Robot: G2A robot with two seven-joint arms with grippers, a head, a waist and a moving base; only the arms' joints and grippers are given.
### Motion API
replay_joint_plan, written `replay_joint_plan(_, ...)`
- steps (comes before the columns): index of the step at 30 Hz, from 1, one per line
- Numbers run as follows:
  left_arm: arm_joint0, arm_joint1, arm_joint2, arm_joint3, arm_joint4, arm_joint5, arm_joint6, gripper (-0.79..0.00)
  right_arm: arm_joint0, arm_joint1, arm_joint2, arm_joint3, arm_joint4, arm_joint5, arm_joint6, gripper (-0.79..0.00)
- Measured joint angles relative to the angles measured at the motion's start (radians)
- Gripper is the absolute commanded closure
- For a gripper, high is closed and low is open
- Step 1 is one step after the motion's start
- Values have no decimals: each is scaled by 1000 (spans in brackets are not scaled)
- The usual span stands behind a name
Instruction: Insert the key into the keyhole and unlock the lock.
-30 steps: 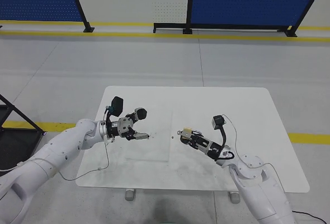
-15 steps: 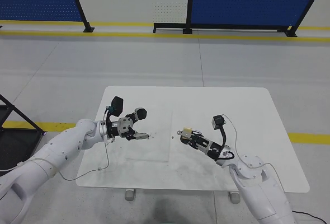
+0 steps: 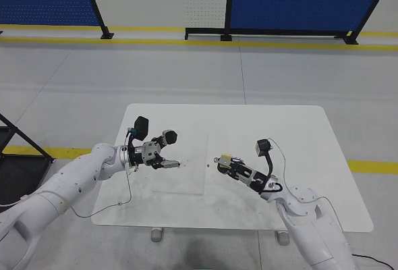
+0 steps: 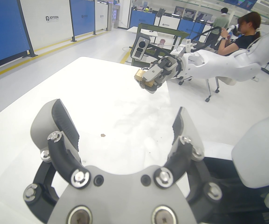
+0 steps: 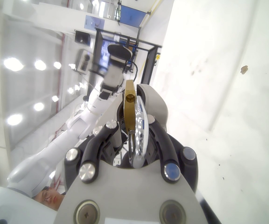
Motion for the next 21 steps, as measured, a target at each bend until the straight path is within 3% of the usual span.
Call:
replay_joint_plan(10,0,0,0,0,0,0,0,-785,41,-7,-54,69,-113,104,-62,0)
replay_joint_plan(21,0,0,0,0,0,0,0,-785,173,-28,-129,212,-205,278,-69,0)
